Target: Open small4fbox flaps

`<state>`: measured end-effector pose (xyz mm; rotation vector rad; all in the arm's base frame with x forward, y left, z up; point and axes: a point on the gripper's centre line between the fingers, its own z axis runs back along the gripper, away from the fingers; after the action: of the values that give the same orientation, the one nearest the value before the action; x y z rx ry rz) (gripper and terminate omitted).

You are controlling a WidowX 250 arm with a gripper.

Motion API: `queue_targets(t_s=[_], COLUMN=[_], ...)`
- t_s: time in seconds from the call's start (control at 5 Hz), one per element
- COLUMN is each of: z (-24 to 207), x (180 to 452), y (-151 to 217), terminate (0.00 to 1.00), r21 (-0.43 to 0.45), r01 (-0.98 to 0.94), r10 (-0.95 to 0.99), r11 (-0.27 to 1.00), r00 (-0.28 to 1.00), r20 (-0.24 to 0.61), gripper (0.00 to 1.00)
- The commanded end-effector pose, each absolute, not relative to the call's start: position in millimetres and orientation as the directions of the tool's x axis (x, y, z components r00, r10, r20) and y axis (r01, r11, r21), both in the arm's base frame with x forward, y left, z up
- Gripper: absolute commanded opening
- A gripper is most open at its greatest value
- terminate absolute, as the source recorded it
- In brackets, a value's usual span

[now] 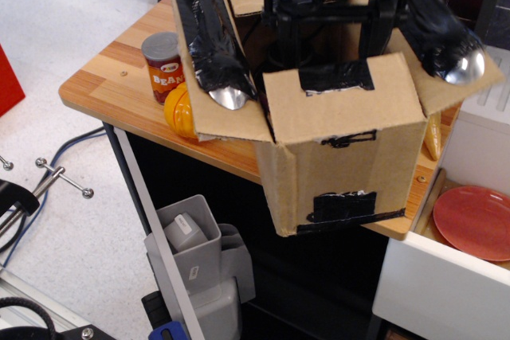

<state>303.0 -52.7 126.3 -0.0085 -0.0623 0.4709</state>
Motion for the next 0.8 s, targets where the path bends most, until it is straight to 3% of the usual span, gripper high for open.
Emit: queue_targets(t_s=[0.0, 0.6], z=[151, 150], x=[277, 250], y=[-85, -107], terminate=[0.00, 0.00], r21=[-0.010, 0.007], r01=[-0.523, -0.582], r10=[0.520, 0.570], r11=[0.852, 0.813], r00=[0.844, 0.798], r20=[0.129, 0.195], gripper=[1.00, 1.00])
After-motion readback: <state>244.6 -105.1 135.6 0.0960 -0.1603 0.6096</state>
